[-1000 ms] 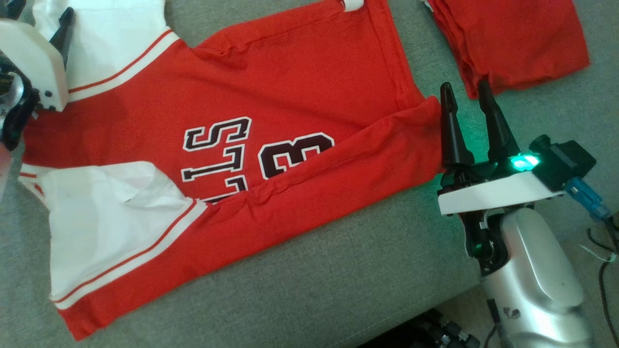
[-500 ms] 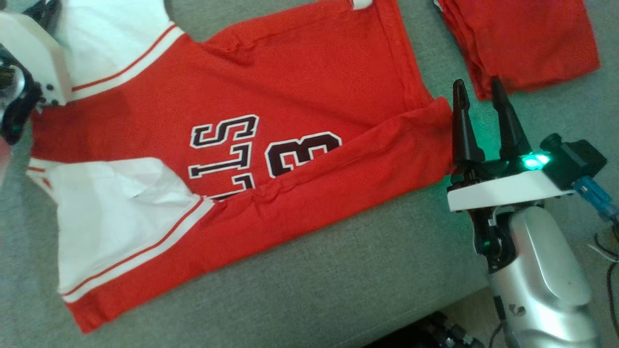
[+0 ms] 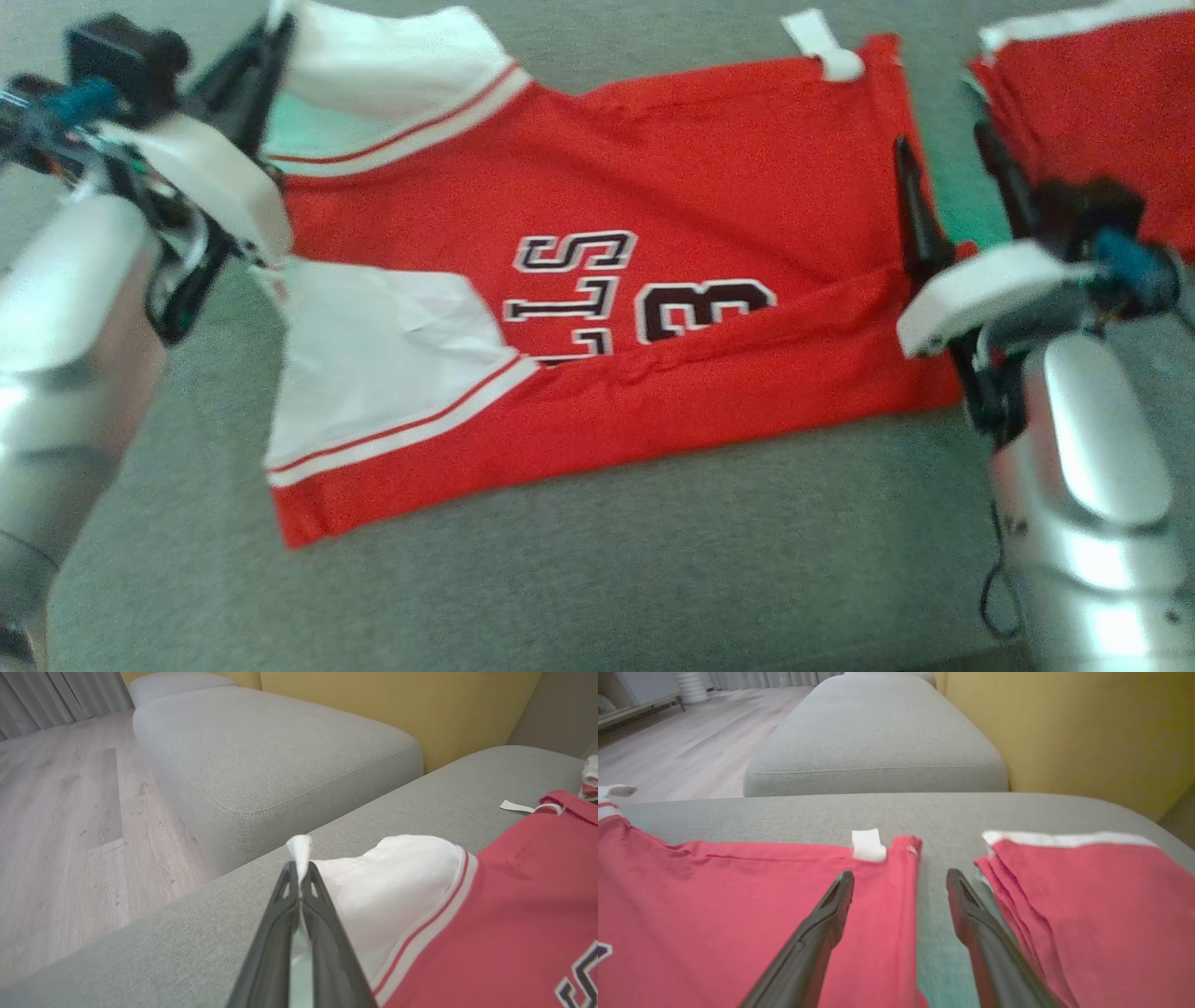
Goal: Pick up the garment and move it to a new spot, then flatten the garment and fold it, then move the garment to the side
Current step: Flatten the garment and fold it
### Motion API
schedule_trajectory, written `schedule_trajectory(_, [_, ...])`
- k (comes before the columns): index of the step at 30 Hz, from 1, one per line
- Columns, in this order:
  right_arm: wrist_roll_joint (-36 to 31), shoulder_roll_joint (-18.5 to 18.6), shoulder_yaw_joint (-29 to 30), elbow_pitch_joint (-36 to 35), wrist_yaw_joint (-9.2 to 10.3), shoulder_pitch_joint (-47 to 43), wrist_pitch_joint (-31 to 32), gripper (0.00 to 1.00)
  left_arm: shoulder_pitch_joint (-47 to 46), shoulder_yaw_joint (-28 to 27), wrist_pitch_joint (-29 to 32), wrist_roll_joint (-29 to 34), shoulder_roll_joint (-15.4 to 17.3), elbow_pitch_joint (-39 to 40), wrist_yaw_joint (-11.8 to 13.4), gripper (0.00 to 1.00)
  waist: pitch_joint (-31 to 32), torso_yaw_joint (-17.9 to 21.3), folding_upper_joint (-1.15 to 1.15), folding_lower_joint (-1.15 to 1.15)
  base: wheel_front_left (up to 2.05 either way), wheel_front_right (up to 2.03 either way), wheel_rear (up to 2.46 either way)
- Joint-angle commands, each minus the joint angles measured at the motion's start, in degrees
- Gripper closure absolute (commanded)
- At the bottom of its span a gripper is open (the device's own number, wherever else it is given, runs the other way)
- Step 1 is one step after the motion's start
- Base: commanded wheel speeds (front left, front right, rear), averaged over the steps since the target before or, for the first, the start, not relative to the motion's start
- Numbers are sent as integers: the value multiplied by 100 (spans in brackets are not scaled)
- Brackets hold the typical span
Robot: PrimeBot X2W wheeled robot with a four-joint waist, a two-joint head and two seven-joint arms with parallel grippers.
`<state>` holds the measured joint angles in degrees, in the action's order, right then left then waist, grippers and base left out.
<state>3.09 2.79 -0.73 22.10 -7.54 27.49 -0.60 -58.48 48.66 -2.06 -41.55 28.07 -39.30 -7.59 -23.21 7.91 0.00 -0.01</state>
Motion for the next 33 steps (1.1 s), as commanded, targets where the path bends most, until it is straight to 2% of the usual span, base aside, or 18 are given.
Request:
schedule_trajectory(1, [-152, 9, -45, -160, 5, 314, 234, 0, -138, -130, -106, 1, 205, 263, 10, 100, 186, -387, 0, 1, 0, 0, 0])
schedule_trajectory(4, [-368, 96, 68, -6, 5, 709, 853, 0, 18, 16, -182, 60, 188, 656, 10, 100, 186, -613, 0, 1, 0, 0, 0])
schedule_trajectory(5, [-387, 204, 126, 220, 5, 979, 1240, 0, 114, 90, -179, 78, 176, 911, 11, 100, 158, -725, 0, 1, 0, 0, 0])
schedule_trajectory(8, [-441, 462, 136, 713, 5, 1363, 1679, 0, 231, 174, -144, 90, 161, 1268, 33, 100, 90, -851, 0, 1, 0, 0, 0])
schedule_trajectory(9, [-441, 462, 136, 713, 5, 1363, 1679, 0, 231, 174, -144, 90, 161, 1268, 33, 100, 90, -851, 0, 1, 0, 0, 0])
schedule_trajectory(16, [-722, 800, 471, 1876, 5, 2066, 2007, 0, 296, 318, -6, 145, 146, 1829, 93, 100, -149, -1063, 0, 1, 0, 0, 0])
schedule_trajectory(24, [-912, 882, 577, 2784, 5, 2557, 1956, 0, 232, 341, 70, 171, 181, 2049, 167, 100, -346, -1157, 0, 1, 0, 0, 0])
schedule_trajectory(25, [-922, 890, 546, 2872, 5, 2603, 1945, 16, 227, 328, 72, 160, 186, 2039, 184, 100, -353, -1155, 0, 1, 0, 0, 0])
schedule_trajectory(26, [-927, 904, 512, 2943, 5, 2652, 1910, 68, 222, 318, 72, 153, 192, 2023, 200, 100, -356, -1151, 0, 1, 0, 0, 0])
schedule_trajectory(27, [-917, 917, 477, 2999, 5, 2703, 1843, 100, 221, 299, 72, 129, 192, 1999, 215, 100, -355, -1145, 0, 1, 0, 0, 0])
schedule_trajectory(30, [-741, 889, 476, 3151, 5, 2853, 1594, 100, 285, 117, 66, -223, 129, 1885, 204, 100, -314, -1094, 0, 1, 0, 0, 0])
schedule_trajectory(33, [-484, 825, 372, 3253, 5, 2986, 1313, 100, 198, 9, 13, -279, 189, 1720, 212, 100, -268, -1013, 0, 1, 0, 0, 0])
